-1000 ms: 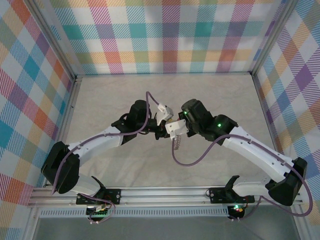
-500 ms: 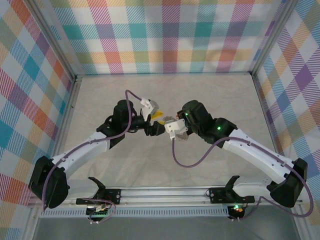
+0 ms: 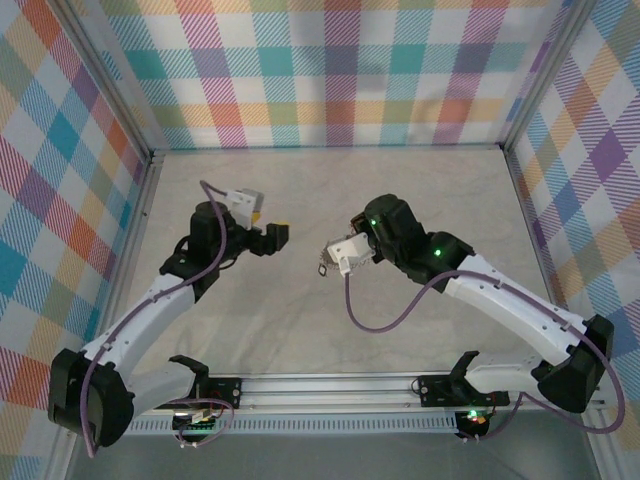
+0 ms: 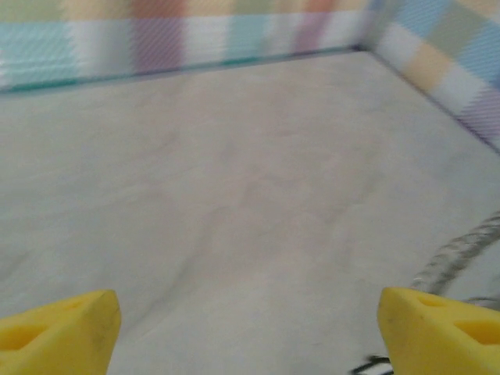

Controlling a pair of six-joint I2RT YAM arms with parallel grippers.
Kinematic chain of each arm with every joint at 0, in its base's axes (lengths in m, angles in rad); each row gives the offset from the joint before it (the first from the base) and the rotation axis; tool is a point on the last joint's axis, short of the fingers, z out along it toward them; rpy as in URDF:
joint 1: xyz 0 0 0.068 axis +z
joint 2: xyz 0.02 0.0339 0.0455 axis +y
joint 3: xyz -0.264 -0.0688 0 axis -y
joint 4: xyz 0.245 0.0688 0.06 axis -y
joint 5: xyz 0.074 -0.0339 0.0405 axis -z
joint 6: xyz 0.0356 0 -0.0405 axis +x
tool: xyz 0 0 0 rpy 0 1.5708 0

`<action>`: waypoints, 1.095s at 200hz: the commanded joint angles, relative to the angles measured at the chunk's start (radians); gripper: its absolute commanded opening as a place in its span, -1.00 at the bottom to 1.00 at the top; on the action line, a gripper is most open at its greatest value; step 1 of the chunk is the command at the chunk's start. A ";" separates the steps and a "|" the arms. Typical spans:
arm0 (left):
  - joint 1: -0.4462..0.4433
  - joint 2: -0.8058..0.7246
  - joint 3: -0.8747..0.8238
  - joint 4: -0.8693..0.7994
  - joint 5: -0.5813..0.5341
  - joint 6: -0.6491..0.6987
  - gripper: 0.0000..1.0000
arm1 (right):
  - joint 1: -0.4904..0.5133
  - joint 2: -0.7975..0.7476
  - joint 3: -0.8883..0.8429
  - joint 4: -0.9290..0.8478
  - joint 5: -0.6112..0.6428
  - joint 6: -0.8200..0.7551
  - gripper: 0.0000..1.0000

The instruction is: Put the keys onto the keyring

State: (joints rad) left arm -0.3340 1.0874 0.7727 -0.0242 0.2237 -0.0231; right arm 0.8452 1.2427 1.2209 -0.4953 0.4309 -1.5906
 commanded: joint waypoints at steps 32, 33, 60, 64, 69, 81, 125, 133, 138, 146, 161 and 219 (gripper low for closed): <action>0.102 -0.127 -0.043 -0.088 -0.406 -0.222 1.00 | -0.005 0.066 0.071 0.024 0.008 -0.089 -1.00; 0.103 -0.128 -0.043 -0.089 -0.412 -0.224 1.00 | -0.005 0.067 0.071 0.024 0.008 -0.088 -1.00; 0.113 -0.133 -0.046 -0.121 -0.494 -0.228 1.00 | -0.005 0.113 0.074 0.015 -0.008 -0.046 -1.00; 0.114 -0.132 -0.048 -0.123 -0.500 -0.231 1.00 | -0.005 0.119 0.075 0.018 -0.016 -0.035 -1.00; 0.115 -0.132 -0.049 -0.125 -0.504 -0.235 1.00 | -0.005 0.128 0.078 0.018 -0.030 -0.018 -1.00; 0.116 -0.128 -0.052 -0.123 -0.508 -0.243 1.00 | -0.004 0.156 0.089 0.014 -0.072 0.015 -1.00; 0.125 -0.121 -0.057 -0.126 -0.510 -0.274 1.00 | 0.008 0.339 0.205 0.044 -0.106 0.052 -1.00; 0.127 -0.121 -0.056 -0.132 -0.509 -0.278 1.00 | 0.008 0.366 0.220 0.058 -0.112 0.044 -1.00; 0.128 -0.122 -0.055 -0.136 -0.511 -0.280 1.00 | 0.008 0.380 0.230 0.064 -0.113 0.041 -1.00; 0.131 -0.124 -0.055 -0.143 -0.513 -0.285 1.00 | 0.008 0.405 0.244 0.079 -0.118 0.036 -1.00; 0.133 -0.127 -0.059 -0.150 -0.514 -0.297 1.00 | 0.009 0.444 0.269 0.102 -0.130 0.039 -1.00; 0.135 -0.146 -0.087 -0.156 -0.503 -0.346 1.00 | 0.008 0.536 0.240 0.185 -0.091 0.062 -1.00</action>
State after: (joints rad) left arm -0.2123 0.9642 0.7116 -0.1600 -0.2741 -0.3305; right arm 0.8459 1.7653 1.4658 -0.3809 0.3267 -1.5631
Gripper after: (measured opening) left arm 0.999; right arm 0.057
